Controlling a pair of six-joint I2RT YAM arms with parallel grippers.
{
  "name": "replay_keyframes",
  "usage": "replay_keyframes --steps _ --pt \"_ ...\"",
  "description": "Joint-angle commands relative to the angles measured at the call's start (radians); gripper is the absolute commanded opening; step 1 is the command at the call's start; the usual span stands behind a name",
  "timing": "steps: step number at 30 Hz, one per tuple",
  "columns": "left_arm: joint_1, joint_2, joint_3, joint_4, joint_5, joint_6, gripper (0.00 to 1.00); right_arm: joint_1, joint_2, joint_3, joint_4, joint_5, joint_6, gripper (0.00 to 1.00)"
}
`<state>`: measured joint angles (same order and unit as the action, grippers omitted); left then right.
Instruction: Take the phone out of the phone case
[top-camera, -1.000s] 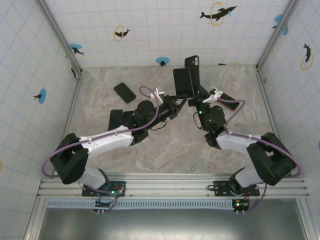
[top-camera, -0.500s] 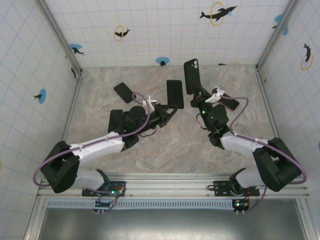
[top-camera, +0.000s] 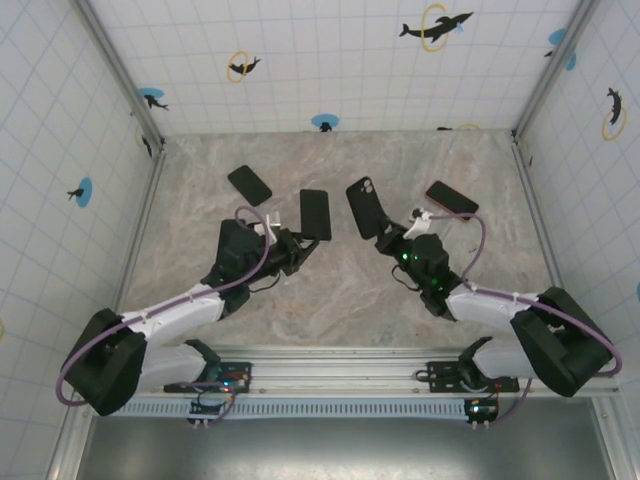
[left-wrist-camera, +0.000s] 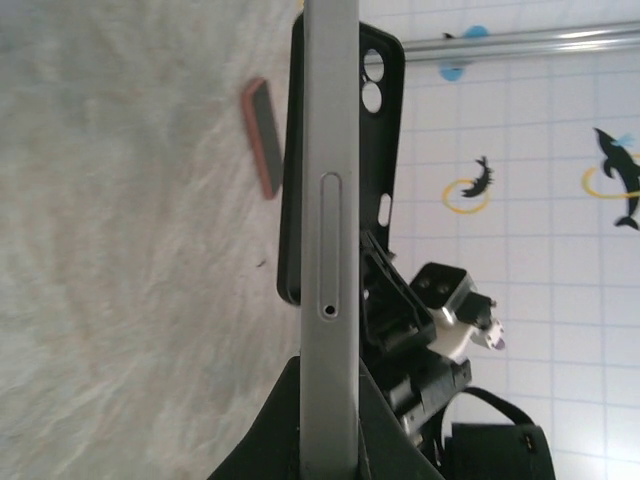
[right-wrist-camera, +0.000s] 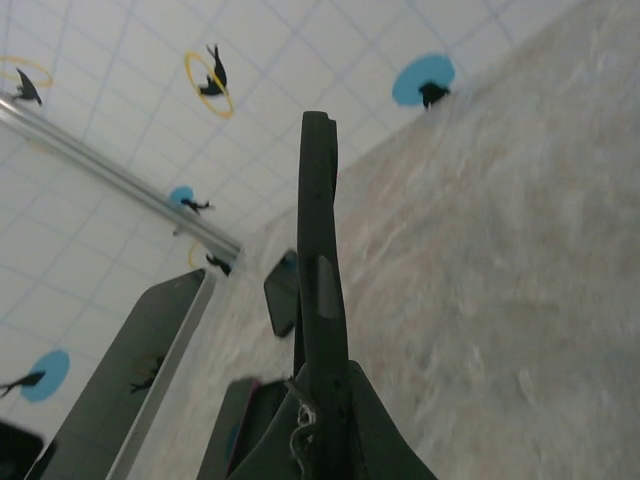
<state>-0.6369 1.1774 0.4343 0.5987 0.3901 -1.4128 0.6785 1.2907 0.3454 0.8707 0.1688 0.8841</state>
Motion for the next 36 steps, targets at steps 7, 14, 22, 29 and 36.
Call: replay_keyframes --steps 7,14,22,29,36 --pt "0.118 0.112 -0.027 0.148 0.195 0.027 0.0 0.078 0.048 -0.042 0.092 -0.005 0.178 0.0" --pt "0.18 0.218 -0.067 0.261 0.243 0.017 0.0 0.107 0.075 -0.035 0.109 0.009 0.222 0.0" --pt "0.194 0.344 -0.076 0.385 0.261 -0.017 0.0 0.114 0.094 -0.029 0.12 0.01 0.23 0.0" --pt "0.24 0.411 -0.061 0.345 0.265 0.015 0.0 0.112 0.097 -0.035 0.137 0.025 0.225 0.0" --pt "0.255 0.465 -0.034 0.354 0.275 0.015 0.0 0.11 0.11 -0.036 0.169 0.021 0.206 0.0"
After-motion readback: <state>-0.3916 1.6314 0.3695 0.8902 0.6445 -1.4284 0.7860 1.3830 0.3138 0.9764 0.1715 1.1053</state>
